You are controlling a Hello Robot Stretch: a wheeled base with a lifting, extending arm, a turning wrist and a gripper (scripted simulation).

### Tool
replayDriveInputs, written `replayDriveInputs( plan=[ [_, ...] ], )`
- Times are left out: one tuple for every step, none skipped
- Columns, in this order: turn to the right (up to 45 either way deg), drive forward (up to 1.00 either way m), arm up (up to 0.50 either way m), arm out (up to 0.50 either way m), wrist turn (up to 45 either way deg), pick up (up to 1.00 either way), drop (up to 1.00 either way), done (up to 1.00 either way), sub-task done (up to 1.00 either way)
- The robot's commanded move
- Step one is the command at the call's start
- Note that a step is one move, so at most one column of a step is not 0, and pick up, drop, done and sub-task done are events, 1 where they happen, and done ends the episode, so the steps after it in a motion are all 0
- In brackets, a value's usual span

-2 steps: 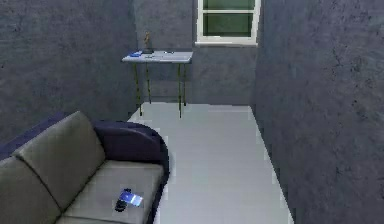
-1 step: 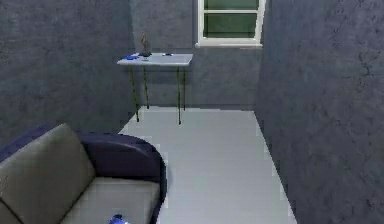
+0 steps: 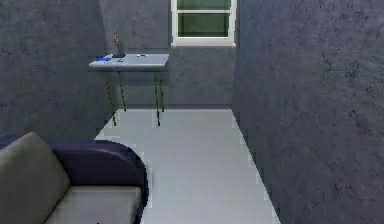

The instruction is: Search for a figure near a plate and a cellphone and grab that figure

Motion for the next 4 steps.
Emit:
replayDriveInputs(
  plan=[
    [0.0, 1.00, 0.00, 0.00, 0.0, 0.00, 0.00, 0.00, 0.00],
    [0.0, 0.45, 0.00, 0.00, 0.0, 0.00, 0.00, 0.00, 0.00],
    [-27.0, 0.00, 0.00, 0.00, 0.0, 0.00, 0.00, 0.00, 0.00],
    [0.0, 0.75, 0.00, 0.00, 0.0, 0.00, 0.00, 0.00, 0.00]
  ],
)
